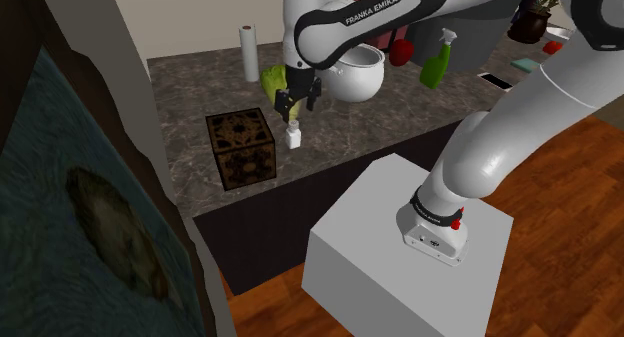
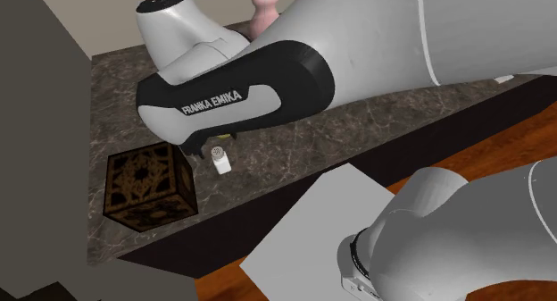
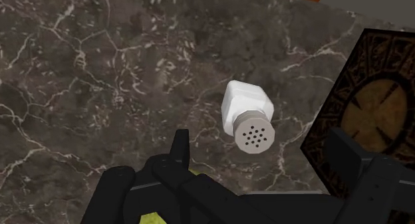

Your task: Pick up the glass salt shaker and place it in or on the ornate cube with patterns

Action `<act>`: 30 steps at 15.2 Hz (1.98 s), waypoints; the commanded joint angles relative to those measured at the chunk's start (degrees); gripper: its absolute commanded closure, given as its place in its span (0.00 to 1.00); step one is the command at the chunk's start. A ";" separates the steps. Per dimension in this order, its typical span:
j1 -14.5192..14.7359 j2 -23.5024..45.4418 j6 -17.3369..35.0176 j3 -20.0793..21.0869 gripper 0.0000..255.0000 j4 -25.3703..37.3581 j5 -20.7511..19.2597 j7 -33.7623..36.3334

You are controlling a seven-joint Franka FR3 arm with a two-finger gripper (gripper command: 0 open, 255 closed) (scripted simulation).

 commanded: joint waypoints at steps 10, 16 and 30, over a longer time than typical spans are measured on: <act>0.09 4.20 6.61 0.46 0.00 -2.43 -0.28 0.61; 0.09 4.20 6.61 0.46 1.00 -2.43 -0.28 0.60; 0.12 1.99 2.44 0.32 1.00 -0.46 -0.08 0.43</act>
